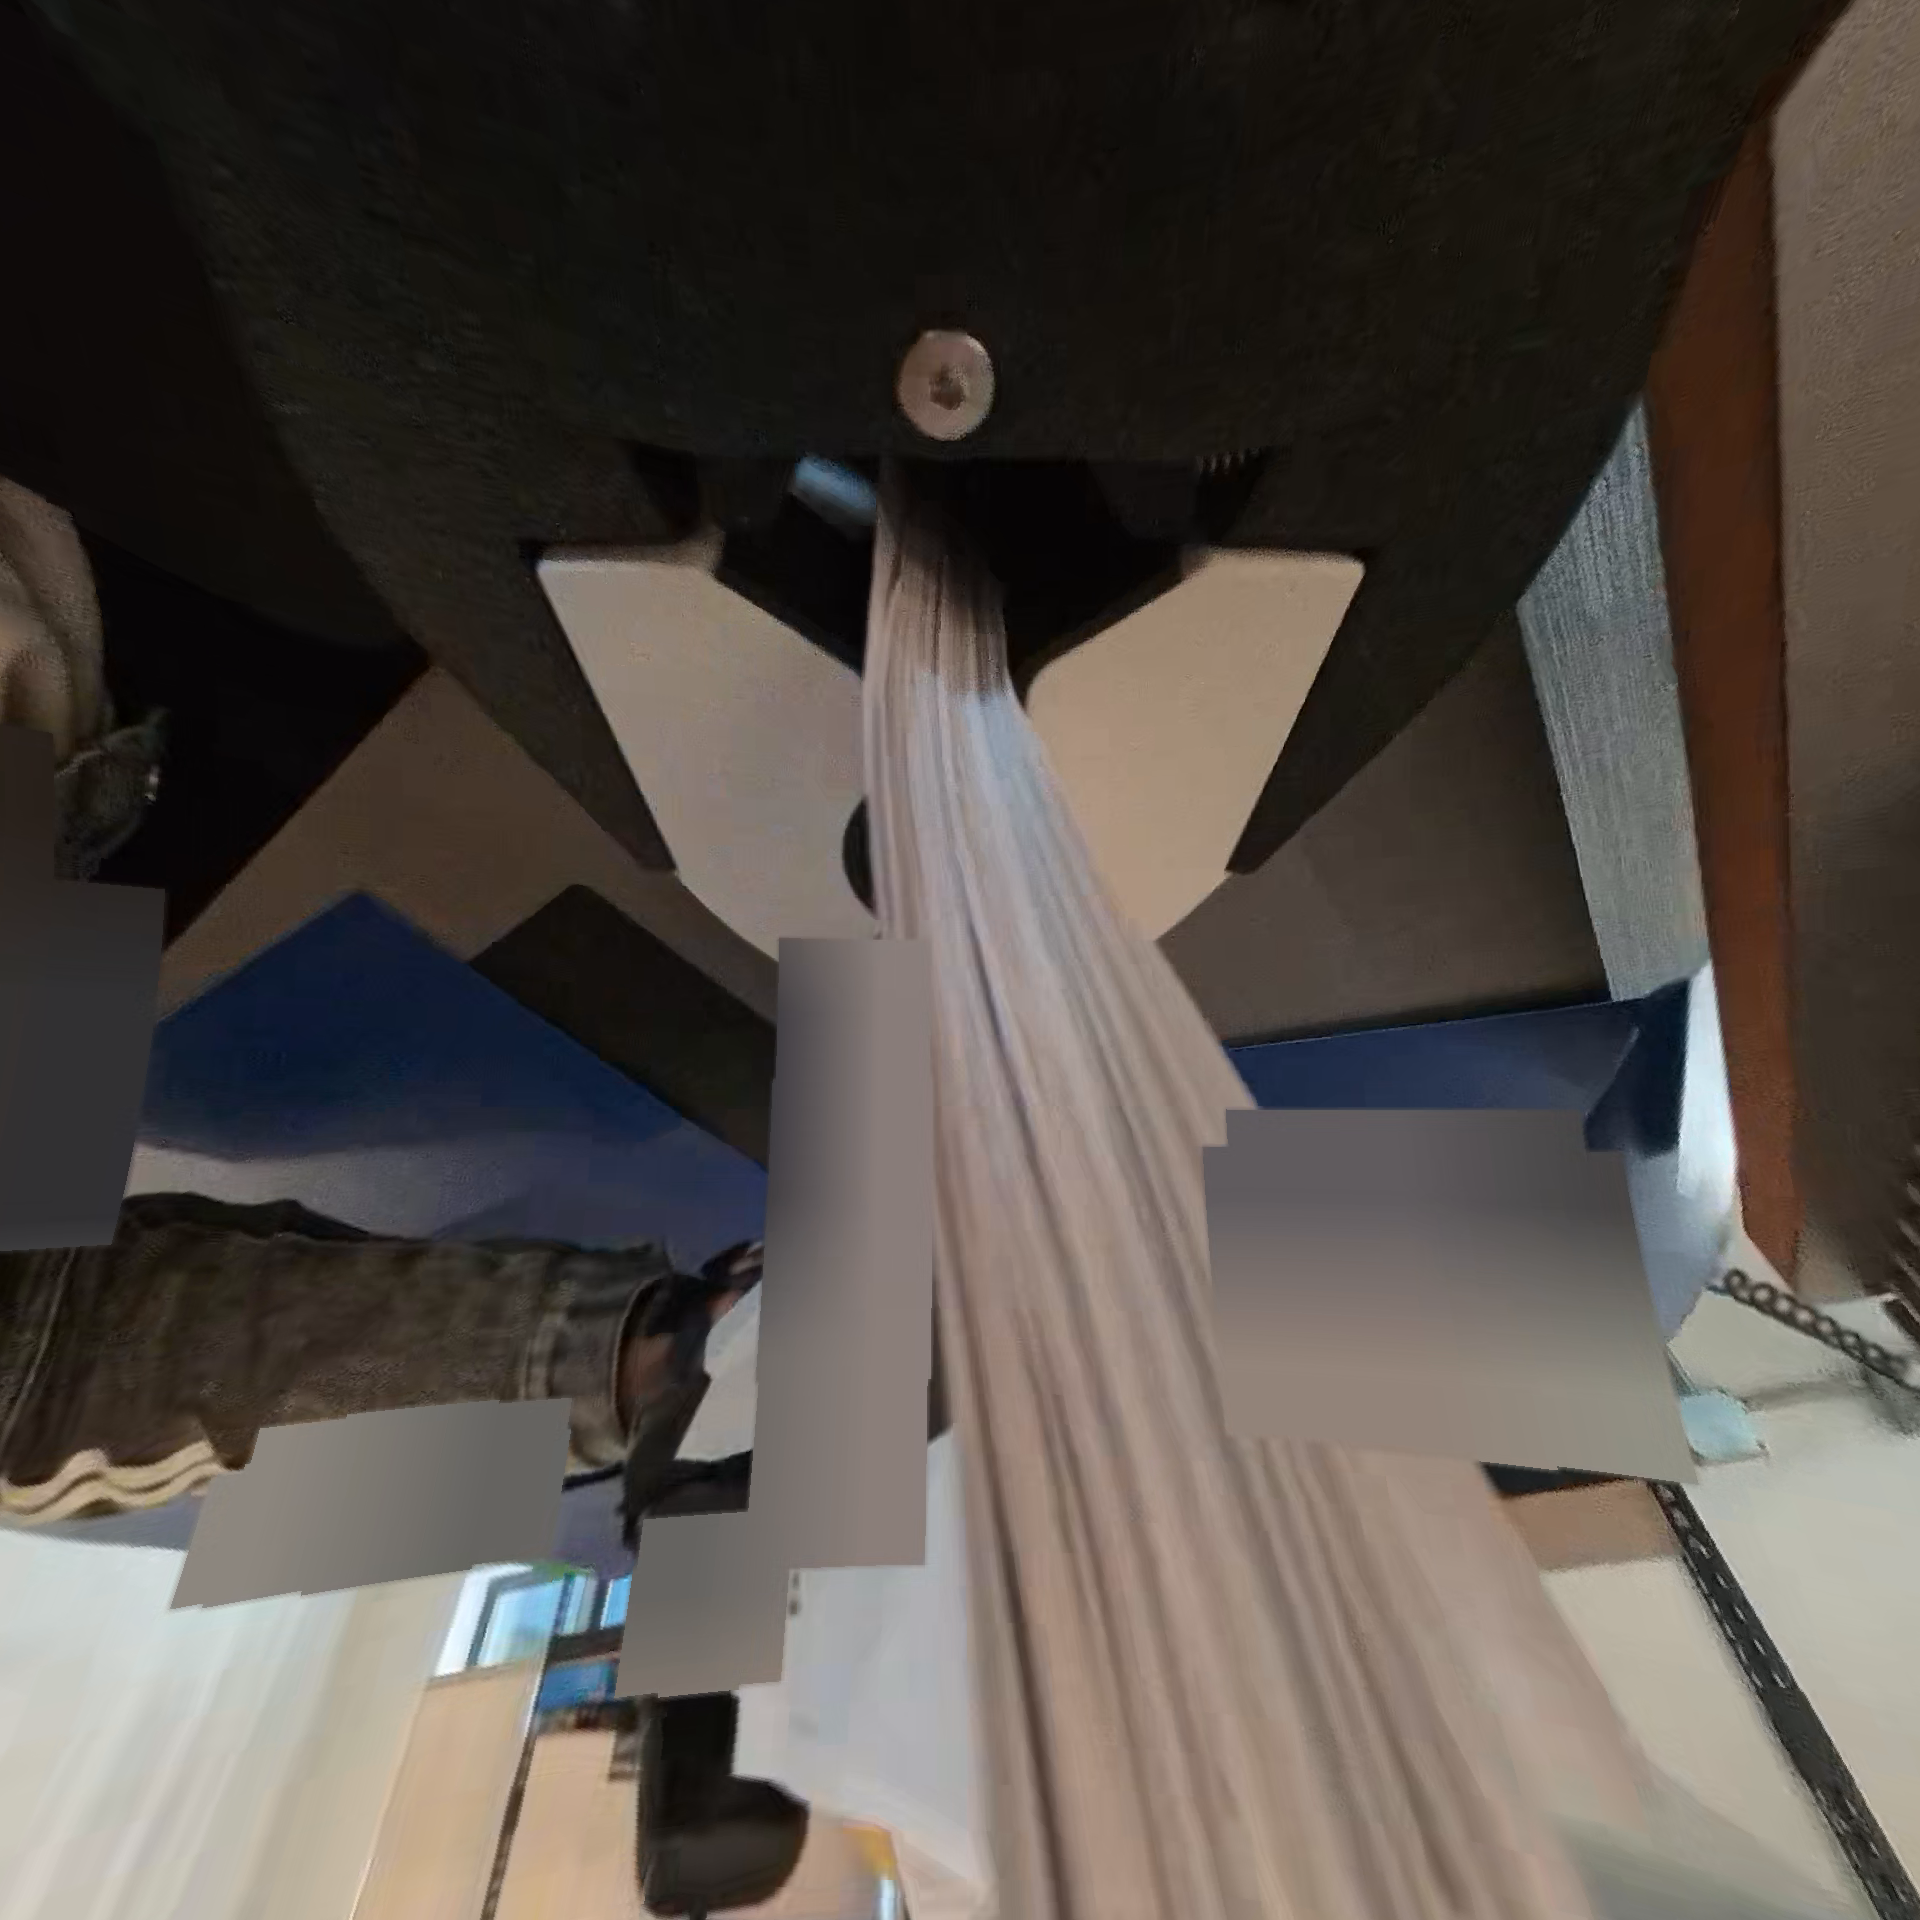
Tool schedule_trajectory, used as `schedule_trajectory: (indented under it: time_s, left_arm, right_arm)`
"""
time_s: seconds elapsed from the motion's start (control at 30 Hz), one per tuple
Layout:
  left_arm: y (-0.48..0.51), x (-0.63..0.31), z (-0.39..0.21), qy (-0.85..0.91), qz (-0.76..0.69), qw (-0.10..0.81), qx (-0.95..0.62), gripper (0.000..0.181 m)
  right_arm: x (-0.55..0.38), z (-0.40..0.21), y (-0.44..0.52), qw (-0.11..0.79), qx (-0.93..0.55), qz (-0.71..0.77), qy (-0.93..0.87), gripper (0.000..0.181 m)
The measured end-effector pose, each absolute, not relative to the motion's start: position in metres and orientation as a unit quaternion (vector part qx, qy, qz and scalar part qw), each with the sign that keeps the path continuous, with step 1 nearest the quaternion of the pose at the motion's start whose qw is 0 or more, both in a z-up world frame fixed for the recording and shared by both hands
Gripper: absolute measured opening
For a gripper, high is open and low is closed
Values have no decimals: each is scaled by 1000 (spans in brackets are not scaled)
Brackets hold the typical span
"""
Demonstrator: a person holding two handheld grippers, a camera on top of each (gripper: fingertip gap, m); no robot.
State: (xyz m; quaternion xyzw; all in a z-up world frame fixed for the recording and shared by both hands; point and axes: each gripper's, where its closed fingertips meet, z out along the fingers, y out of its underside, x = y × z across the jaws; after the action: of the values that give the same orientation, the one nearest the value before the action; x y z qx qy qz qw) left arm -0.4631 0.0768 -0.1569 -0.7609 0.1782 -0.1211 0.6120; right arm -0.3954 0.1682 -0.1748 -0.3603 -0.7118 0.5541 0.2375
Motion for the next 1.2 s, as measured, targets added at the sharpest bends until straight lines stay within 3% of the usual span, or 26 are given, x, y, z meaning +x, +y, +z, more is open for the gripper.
schedule_trajectory:
  time_s: [0.03,0.17,0.2,0.23,0.3,0.37,0.43,0.53,0.67,0.73,0.77,0.8,0.93,1.03,1.1,1.2]
  left_arm:
    - [77,-464,-152,178,-133,597,-771,17]
    - [80,-466,-128,207,-138,550,-797,17]
    - [80,-466,-120,224,-130,536,-804,17]
    - [80,-466,-113,247,-121,515,-811,16]
    - [79,-467,-101,286,-90,471,-829,17]
    - [82,-471,-88,305,-62,433,-846,16]
    - [85,-473,-80,323,-43,387,-863,16]
    - [92,-471,-73,336,-32,316,-886,16]
    - [105,-456,-63,362,-25,251,-897,16]
    - [109,-449,-60,388,-13,230,-892,17]
    - [110,-446,-59,401,-2,222,-889,16]
    - [110,-444,-58,407,8,213,-888,18]
    - [112,-441,-49,434,39,184,-881,16]
    - [109,-436,-40,453,55,165,-875,19]
    - [107,-447,-24,437,99,191,-874,41]
    - [95,-470,22,325,159,400,-843,82]
  right_arm:
    - [-396,-173,167,215,-379,565,-700,14]
    - [-398,-164,166,160,-420,625,-639,16]
    - [-395,-160,166,158,-412,638,-631,25]
    - [-392,-157,171,162,-417,641,-623,50]
    - [-383,-156,192,185,-446,617,-621,76]
    - [-371,-146,222,251,-465,575,-624,101]
    - [-361,-121,238,324,-457,529,-638,104]
    - [-366,-81,199,340,-398,482,-703,108]
    - [-403,-65,144,354,-358,399,-766,133]
    - [-418,-55,146,373,-388,391,-747,123]
    - [-419,-52,148,380,-379,390,-748,106]
    - [-416,-51,147,378,-355,399,-757,72]
    - [-406,-47,140,372,-293,453,-755,11]
    - [-402,-41,139,371,-271,536,-708,11]
    - [-397,-44,142,357,-270,588,-674,10]
    - [-387,-62,153,351,-263,629,-642,11]
